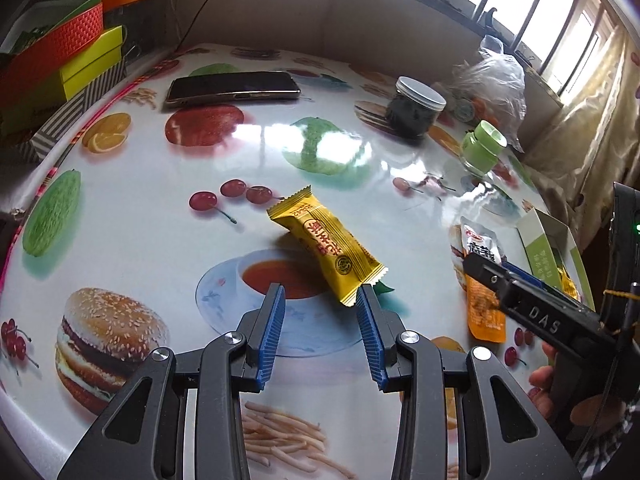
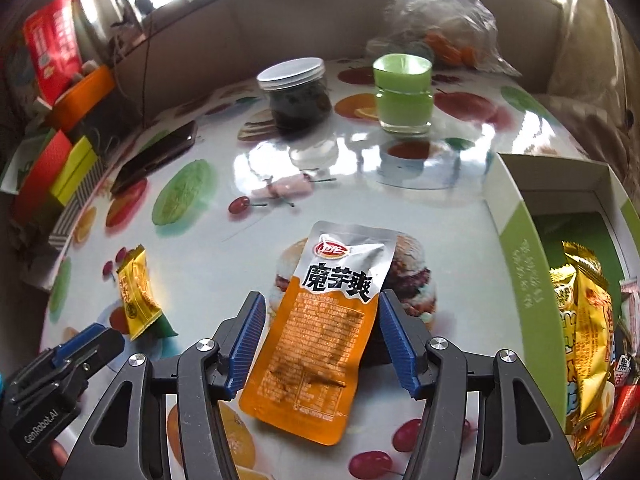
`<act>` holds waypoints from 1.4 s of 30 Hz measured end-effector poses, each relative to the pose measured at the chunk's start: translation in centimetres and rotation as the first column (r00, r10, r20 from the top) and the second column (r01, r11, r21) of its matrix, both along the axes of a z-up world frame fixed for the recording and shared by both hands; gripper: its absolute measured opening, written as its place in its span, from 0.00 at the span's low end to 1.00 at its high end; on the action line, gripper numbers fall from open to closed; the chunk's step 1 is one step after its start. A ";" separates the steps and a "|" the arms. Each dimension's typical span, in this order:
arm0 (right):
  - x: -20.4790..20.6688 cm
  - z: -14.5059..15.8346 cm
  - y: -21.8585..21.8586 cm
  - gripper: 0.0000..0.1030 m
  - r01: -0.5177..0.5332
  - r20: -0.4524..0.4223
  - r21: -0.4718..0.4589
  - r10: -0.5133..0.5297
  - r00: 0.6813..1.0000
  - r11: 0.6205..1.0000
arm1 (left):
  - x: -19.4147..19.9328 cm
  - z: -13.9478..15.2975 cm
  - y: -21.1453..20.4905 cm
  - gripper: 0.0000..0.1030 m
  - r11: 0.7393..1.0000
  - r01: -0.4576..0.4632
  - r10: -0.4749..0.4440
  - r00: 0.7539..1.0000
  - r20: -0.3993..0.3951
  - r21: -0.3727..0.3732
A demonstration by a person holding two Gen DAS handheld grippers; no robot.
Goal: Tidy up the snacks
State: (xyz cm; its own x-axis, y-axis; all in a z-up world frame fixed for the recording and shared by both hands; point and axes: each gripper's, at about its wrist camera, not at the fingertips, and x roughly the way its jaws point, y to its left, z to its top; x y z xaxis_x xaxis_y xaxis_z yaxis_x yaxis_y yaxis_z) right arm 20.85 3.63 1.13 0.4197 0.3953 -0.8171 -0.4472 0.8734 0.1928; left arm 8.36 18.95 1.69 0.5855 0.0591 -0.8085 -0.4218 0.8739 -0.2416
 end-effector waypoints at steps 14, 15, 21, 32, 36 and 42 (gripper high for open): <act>-1.9 -0.5 1.6 0.54 -0.080 0.100 -0.144 0.095 0.990 0.986 | 1.5 0.2 0.7 0.41 0.999 -0.021 0.021 1.000 -0.001 -0.048; -1.9 -0.5 1.5 0.51 -0.081 0.100 -0.141 0.096 0.990 0.987 | 1.7 0.2 0.8 0.45 0.998 -0.022 0.022 1.000 -0.003 -0.052; -2.2 -0.4 0.9 0.47 -0.070 0.107 -0.125 0.084 0.991 0.990 | 2.9 0.3 1.0 0.52 0.998 -0.043 0.042 0.999 -0.010 -0.050; -2.4 0.0 -0.3 0.36 -0.042 0.112 -0.062 0.049 0.993 0.997 | 4.3 -0.4 0.8 0.52 0.998 -0.061 0.060 0.997 -0.050 -0.011; -2.3 0.1 -0.6 0.33 -0.036 0.107 -0.047 0.041 0.993 0.998 | 4.4 -0.8 0.7 0.52 0.998 -0.058 0.057 0.997 -0.059 -0.007; -2.2 0.2 -1.1 0.30 -0.021 0.102 -0.026 0.023 0.994 0.999 | 4.2 -0.9 0.7 0.36 0.998 -0.060 0.059 0.997 -0.053 -0.004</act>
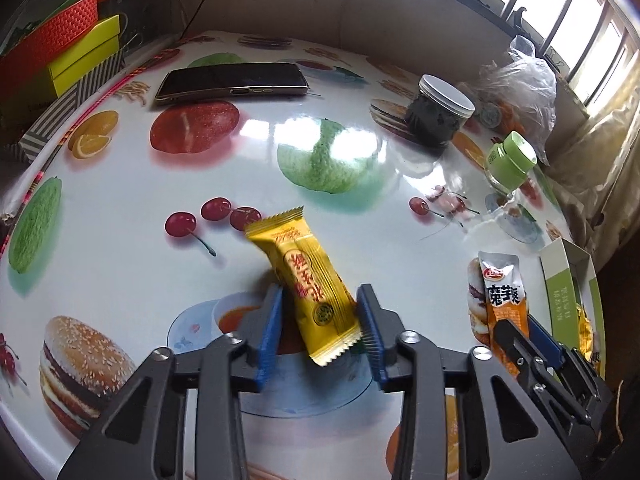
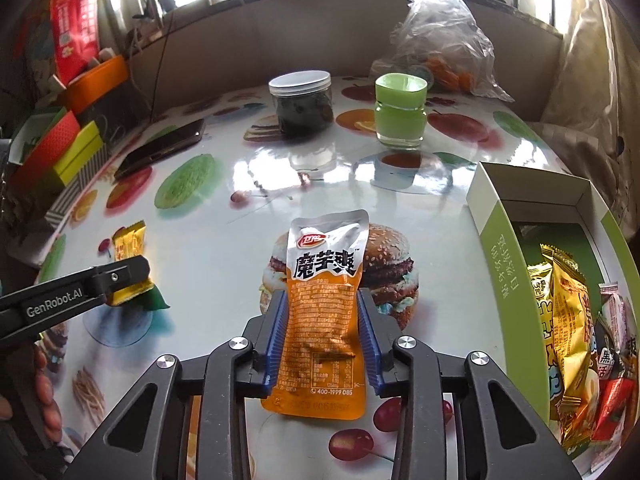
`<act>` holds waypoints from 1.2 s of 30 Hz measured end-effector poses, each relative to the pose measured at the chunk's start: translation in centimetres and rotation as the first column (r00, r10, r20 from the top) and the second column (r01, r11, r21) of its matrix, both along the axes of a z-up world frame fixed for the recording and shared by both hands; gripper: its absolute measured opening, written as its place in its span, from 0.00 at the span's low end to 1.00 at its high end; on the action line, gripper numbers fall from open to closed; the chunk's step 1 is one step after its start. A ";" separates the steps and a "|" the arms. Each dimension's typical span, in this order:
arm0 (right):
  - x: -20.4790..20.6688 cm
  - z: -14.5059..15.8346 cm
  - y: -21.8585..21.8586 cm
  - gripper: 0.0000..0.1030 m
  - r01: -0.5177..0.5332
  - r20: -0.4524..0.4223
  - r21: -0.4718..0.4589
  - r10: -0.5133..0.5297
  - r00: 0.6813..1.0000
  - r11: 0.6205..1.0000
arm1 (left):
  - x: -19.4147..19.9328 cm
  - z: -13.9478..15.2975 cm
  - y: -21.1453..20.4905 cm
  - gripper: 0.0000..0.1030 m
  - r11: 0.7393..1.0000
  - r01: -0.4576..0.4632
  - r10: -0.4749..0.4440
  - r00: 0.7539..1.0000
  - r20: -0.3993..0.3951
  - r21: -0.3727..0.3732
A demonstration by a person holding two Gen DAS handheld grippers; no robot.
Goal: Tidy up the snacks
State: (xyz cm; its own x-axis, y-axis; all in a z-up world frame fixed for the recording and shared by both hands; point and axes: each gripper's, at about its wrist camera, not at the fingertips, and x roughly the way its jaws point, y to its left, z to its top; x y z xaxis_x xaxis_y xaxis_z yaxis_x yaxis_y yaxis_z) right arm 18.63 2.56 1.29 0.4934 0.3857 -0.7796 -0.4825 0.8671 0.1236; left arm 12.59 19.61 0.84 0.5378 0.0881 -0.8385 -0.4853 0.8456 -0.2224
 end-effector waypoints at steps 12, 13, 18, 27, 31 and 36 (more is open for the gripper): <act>0.6 0.0 -1.4 0.13 0.030 -0.036 0.059 -0.028 0.999 0.998 | -0.3 0.3 -1.1 0.31 0.999 0.046 -0.046 0.999 0.011 0.022; 0.7 -0.1 -1.7 0.19 0.034 -0.058 0.087 -0.029 0.998 0.996 | -0.3 0.3 -1.1 0.31 0.999 0.044 -0.045 0.999 0.013 0.020; 0.9 -0.1 -2.7 0.42 0.076 -0.082 0.130 -0.065 0.994 0.989 | -0.5 0.3 -1.0 0.31 0.999 0.044 -0.044 0.999 0.015 0.015; -0.6 -0.3 1.0 0.60 -0.045 -0.039 0.018 0.046 0.998 0.999 | -0.6 0.0 -0.9 0.31 0.999 0.053 -0.053 0.998 0.014 -0.007; -0.9 -0.5 1.7 0.60 -0.061 -0.016 -0.046 0.061 0.998 0.997 | -0.5 -0.1 -0.9 0.32 0.998 0.057 -0.056 0.998 0.013 -0.012; -0.8 -0.5 1.2 0.44 -0.035 0.006 -0.067 0.035 0.999 0.997 | -0.3 -0.1 -1.3 0.34 0.998 0.064 -0.064 0.998 0.006 0.011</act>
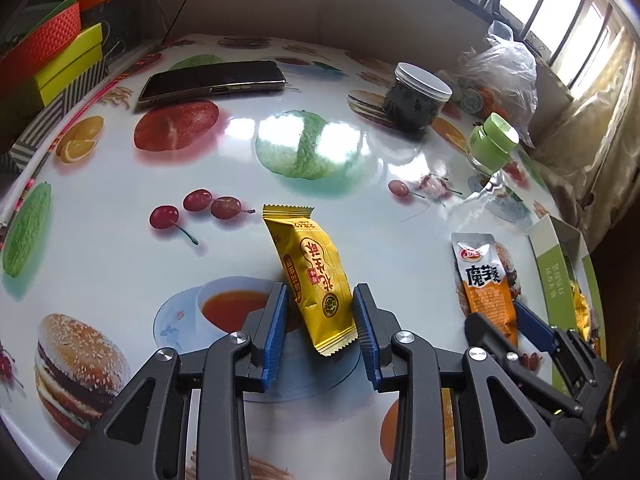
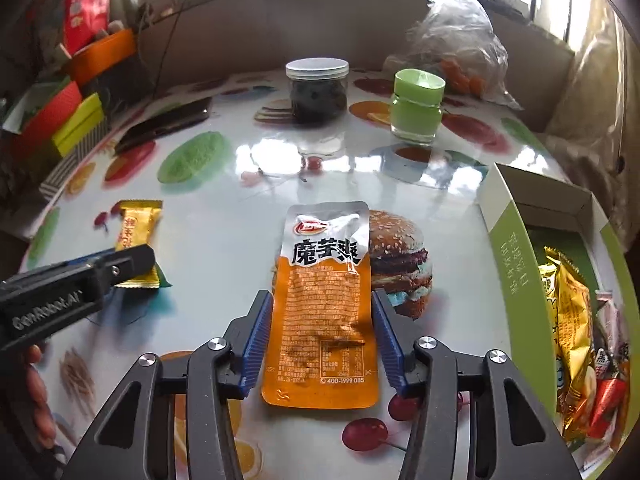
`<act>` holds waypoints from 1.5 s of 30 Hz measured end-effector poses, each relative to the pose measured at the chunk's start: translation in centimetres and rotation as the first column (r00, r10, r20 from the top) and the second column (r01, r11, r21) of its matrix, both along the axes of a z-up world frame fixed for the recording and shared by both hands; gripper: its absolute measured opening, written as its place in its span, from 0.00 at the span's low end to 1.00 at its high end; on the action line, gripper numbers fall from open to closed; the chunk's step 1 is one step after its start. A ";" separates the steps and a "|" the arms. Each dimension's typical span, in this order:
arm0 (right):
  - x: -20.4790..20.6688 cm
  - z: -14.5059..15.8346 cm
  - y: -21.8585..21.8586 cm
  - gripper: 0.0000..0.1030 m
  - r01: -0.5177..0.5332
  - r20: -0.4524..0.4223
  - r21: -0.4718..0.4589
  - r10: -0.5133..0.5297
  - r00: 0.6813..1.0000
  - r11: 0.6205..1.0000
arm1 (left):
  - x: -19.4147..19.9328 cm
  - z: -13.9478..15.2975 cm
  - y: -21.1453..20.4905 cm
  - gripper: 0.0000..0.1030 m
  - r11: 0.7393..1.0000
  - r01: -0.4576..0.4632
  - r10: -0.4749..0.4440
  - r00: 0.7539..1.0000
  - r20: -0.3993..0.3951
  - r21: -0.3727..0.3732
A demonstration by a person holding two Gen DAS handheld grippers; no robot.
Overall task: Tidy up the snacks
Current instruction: 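Carry the yellow packet with the left tool while the right tool carries the orange pouch to the box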
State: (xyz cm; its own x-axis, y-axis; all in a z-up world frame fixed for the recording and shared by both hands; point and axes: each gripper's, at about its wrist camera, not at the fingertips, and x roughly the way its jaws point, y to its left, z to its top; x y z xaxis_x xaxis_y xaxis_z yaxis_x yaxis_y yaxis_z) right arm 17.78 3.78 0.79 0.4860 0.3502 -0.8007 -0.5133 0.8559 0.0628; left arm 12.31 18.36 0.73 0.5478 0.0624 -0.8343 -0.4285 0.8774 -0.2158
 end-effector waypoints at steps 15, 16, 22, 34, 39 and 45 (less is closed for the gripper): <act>-0.1 0.6 -1.6 0.34 0.038 -0.006 0.066 -0.038 0.999 0.997 | -1.0 1.0 -0.9 0.28 0.999 0.018 -0.019 0.999 0.046 0.032; -0.2 0.6 -1.6 0.34 0.037 -0.005 0.069 -0.036 0.999 0.997 | -1.0 1.1 -0.9 0.28 0.999 0.020 -0.022 0.999 0.047 0.033; -0.8 1.1 -2.0 0.34 0.033 0.000 0.077 -0.033 0.999 0.997 | -1.5 1.5 -2.0 0.28 0.998 0.050 -0.051 0.997 0.053 0.033; -1.8 3.1 -4.2 0.34 0.051 0.032 0.104 -0.055 0.998 0.993 | -2.0 3.2 -4.4 0.28 0.994 0.095 -0.100 0.992 0.081 0.056; -2.2 4.0 -5.7 0.34 0.067 0.045 0.117 -0.073 0.996 0.991 | -2.1 4.4 -5.6 0.28 0.990 0.122 -0.129 0.986 0.104 0.068; -2.5 5.1 -7.5 0.34 0.092 0.059 0.134 -0.101 0.993 0.987 | -1.8 5.4 -7.1 0.28 0.984 0.158 -0.167 0.978 0.121 0.082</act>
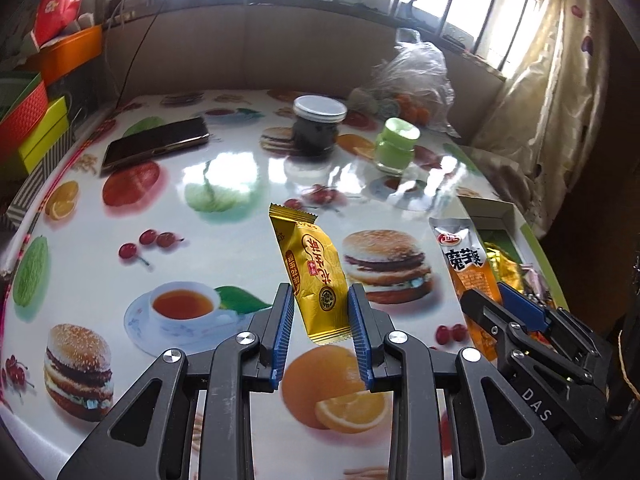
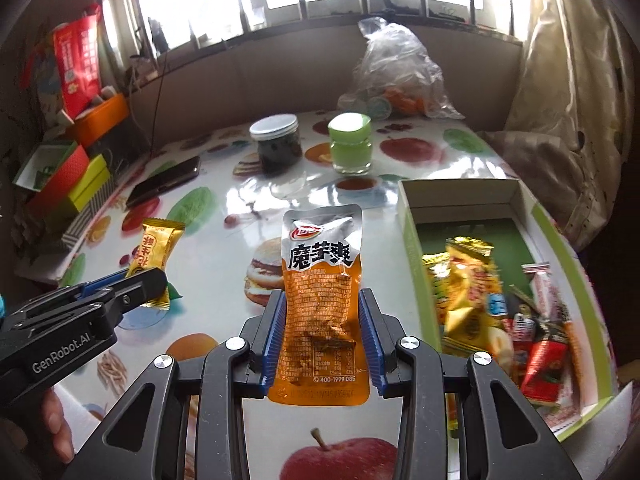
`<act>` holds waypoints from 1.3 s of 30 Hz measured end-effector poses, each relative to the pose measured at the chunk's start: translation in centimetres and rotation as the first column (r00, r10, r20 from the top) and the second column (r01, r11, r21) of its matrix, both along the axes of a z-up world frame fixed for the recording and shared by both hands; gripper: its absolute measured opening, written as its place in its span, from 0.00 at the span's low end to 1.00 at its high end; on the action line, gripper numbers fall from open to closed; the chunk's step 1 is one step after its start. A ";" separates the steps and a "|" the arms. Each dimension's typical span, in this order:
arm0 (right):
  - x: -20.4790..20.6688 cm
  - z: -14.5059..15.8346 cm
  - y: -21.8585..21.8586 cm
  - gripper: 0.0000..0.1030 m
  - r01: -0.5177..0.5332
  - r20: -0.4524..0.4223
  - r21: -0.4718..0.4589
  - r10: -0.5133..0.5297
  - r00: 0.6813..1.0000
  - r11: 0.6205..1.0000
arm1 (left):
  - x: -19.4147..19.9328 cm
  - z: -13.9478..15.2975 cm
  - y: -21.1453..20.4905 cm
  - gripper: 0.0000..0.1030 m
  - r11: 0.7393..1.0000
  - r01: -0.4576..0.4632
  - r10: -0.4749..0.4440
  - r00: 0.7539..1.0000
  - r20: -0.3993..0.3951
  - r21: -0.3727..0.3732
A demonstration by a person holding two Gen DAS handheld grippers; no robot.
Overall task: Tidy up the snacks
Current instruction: 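Carry the yellow packet with the left tool while the right tool carries the orange pouch to the box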
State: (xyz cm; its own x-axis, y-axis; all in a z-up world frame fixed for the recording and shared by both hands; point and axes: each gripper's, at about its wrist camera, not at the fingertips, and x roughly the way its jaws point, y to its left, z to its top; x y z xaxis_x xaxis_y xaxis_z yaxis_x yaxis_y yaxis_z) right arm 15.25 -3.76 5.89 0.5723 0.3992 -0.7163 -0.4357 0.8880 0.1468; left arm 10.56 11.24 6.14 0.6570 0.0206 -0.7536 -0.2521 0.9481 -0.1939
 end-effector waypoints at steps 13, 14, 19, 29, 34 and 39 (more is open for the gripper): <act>-0.1 1.5 -4.5 0.34 0.082 0.021 0.017 -0.083 0.996 0.996 | 1.4 1.2 -4.2 0.28 0.995 0.096 -0.097 0.995 0.022 0.012; -0.1 1.6 -4.9 0.34 0.088 0.021 0.019 -0.088 0.996 0.996 | 1.6 1.2 -4.5 0.28 0.995 0.103 -0.103 0.994 0.022 0.012; 0.0 1.8 -6.8 0.34 0.127 0.025 0.025 -0.127 0.992 0.992 | 2.2 1.5 -6.0 0.28 0.991 0.134 -0.134 0.991 0.028 0.016; 0.2 2.2 -10.0 0.34 0.194 0.032 0.030 -0.195 0.980 0.980 | 4.2 1.9 -8.7 0.28 0.979 0.206 -0.205 0.978 0.033 -0.010; 0.6 1.7 -12.1 0.34 0.241 0.026 0.011 -0.241 0.970 0.970 | 5.3 1.8 -10.2 0.28 0.971 0.238 -0.237 0.971 0.029 -0.019; 0.8 1.0 -13.5 0.34 0.274 0.018 -0.010 -0.274 0.962 0.962 | 6.5 1.7 -11.7 0.28 0.964 0.266 -0.266 0.964 0.023 -0.021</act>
